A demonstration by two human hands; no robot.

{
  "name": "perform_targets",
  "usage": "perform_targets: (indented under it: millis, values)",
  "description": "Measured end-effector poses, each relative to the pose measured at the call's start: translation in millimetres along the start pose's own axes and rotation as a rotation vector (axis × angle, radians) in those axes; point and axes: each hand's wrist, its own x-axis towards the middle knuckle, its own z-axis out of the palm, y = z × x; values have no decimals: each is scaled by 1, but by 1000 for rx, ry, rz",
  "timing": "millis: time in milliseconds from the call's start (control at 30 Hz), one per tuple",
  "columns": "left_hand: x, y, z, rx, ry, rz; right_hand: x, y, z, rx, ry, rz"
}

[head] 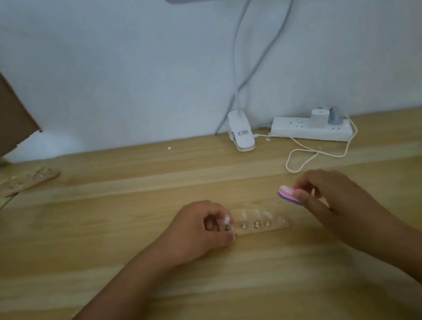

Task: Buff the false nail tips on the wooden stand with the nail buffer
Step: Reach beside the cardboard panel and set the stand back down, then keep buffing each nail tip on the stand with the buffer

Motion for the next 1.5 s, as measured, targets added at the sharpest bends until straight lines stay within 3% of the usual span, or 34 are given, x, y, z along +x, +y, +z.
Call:
perform_targets:
  millis: [167, 267, 400, 567, 633, 767, 833, 933, 1067, 1267, 1367, 1500]
  values:
    - [-6, 0, 7, 4, 87, 37, -12, 4, 8, -420, -70, 13]
    - [-9, -2, 13, 15, 129, 48, -22, 7, 14, -376, -26, -28]
    - [-11, -4, 13, -122, 170, 67, -25, 10, 20, -393, -103, -37]
    - [-14, -8, 14, -198, 233, 94, -23, 10, 27, -338, -67, 22]
    - [-16, -7, 15, -139, 265, 127, -24, 12, 28, -318, -38, 17]
    - [-20, -1, 18, 333, 379, 316, -26, 12, 29, -294, -5, 14]
    - [-23, 4, 21, 395, 457, 378, -27, 11, 29, -294, -12, 37]
    - [-31, 20, 24, 135, 490, 340, -27, 11, 27, -280, -20, 32]
    - [-40, 31, 37, -313, 281, 211, -28, 2, 15, -137, -3, 26]
    - [-45, 22, 48, -453, 201, 61, -51, -31, 5, 25, 44, -234]
    - [-44, 22, 48, -452, 221, 66, -61, -42, 19, 67, -76, -356]
    - [-45, 23, 45, -406, 221, 77, -56, -33, 23, -112, -39, -426]
